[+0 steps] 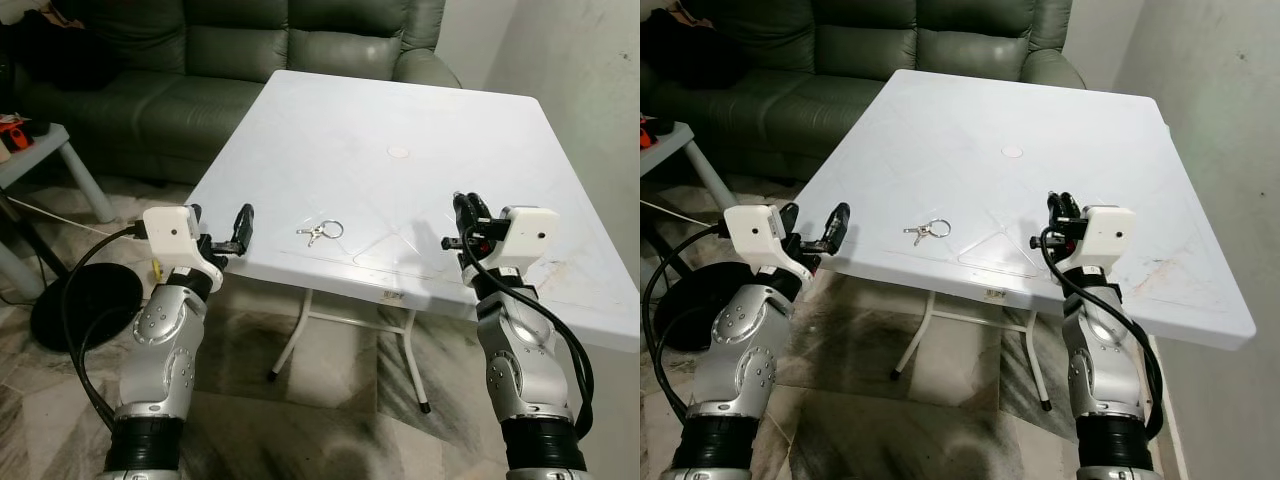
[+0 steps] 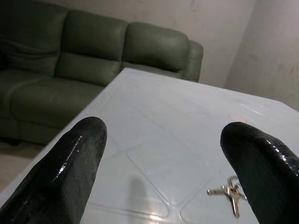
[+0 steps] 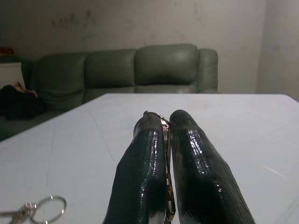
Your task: Hang keys on a hook
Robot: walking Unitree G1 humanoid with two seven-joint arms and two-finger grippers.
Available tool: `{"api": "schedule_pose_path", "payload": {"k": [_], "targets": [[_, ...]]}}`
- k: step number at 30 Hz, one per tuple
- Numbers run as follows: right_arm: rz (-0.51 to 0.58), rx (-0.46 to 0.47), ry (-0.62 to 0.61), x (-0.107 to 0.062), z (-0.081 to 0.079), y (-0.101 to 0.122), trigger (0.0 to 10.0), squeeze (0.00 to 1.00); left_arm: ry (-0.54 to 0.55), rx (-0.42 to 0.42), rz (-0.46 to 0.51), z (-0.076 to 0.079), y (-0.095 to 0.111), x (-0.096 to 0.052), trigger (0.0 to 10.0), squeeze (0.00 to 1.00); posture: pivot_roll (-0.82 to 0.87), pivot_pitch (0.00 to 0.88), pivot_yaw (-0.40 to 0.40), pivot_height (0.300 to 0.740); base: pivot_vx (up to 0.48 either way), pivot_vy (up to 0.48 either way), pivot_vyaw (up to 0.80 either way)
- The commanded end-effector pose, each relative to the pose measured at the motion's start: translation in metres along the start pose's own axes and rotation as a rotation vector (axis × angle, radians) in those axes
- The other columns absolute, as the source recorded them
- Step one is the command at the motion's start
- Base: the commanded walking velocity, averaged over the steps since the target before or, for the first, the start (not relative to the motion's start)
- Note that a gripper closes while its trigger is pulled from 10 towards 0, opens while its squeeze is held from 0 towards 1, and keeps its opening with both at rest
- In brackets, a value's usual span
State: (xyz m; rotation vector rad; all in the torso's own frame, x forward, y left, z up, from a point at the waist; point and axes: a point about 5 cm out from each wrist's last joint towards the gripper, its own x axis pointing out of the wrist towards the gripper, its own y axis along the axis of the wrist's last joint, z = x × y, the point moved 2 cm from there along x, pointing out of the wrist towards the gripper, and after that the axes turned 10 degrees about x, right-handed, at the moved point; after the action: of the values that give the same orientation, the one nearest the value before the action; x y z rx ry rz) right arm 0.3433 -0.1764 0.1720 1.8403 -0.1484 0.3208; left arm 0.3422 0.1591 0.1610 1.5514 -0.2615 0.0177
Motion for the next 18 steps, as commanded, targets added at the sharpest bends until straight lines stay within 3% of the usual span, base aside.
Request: {"api": "schedule_pose_path", "payload": {"k": [1,18], "targets": [[0.023,-0.005,-0.016,0.0026,0.0014,0.0032,10.0,0.0,-0.01,0.013,0.012,-0.0011,0.0024,0.0032,10.0,0.0,-0.03,0.0,-0.003,0.74,0.0,0.0,0.0],[0.017,-0.044,-0.043,0.0016,0.0064,0.0004,10.0,0.0,-0.014,0.015,-0.009,-0.0001,-0.0069,0.0105,10.0,0.0,-0.08,0.0,0.032,0.74,0.0,0.0,0.0]]}}
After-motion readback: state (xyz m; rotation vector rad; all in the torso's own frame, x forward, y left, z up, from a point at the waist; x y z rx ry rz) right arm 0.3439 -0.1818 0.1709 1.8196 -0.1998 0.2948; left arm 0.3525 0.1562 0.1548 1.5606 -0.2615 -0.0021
